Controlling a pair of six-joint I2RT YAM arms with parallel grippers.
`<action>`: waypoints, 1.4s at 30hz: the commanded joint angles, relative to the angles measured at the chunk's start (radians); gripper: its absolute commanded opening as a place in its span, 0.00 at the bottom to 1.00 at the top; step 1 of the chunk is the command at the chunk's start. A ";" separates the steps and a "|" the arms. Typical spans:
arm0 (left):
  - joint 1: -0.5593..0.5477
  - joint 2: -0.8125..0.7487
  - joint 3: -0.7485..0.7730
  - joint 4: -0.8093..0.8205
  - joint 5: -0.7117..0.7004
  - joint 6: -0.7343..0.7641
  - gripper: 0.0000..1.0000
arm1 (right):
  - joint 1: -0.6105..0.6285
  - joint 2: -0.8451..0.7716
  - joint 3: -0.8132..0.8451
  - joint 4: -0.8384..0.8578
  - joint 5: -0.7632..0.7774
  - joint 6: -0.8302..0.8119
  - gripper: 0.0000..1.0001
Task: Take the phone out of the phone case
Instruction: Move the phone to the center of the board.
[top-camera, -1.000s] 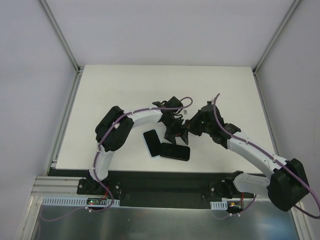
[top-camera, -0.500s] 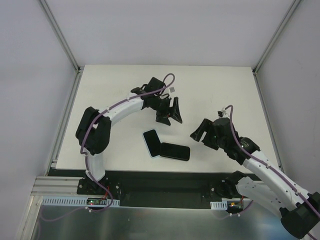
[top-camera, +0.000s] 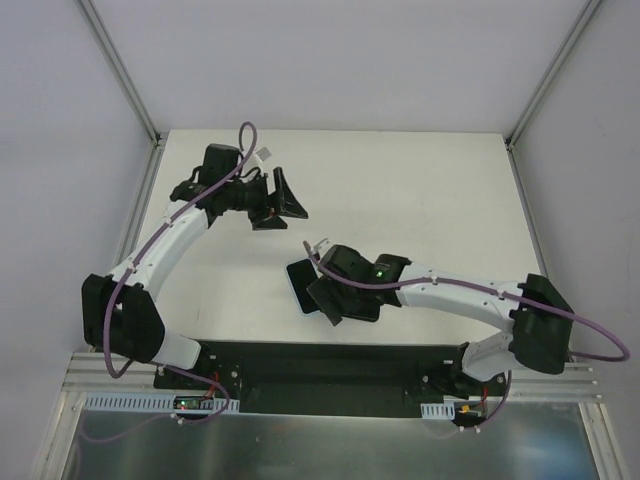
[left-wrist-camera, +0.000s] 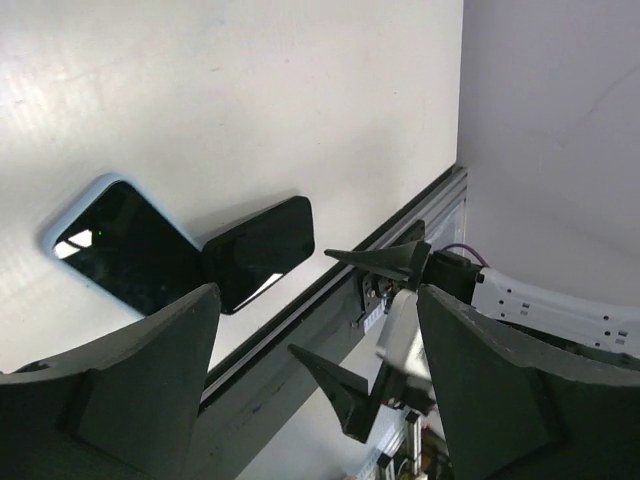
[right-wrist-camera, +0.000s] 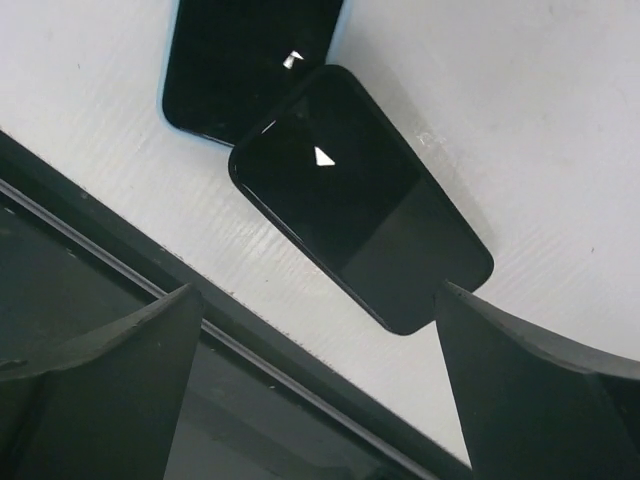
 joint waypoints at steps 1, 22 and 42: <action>0.094 -0.105 -0.088 -0.023 0.063 0.026 0.79 | 0.057 0.103 0.063 -0.033 0.076 -0.297 1.00; -0.131 0.184 -0.017 -0.035 0.037 0.135 0.80 | -0.231 -0.258 -0.261 0.071 -0.033 0.568 0.96; -0.302 0.529 0.172 -0.135 0.051 0.298 0.80 | -0.215 -0.382 -0.749 0.658 -0.162 1.489 0.96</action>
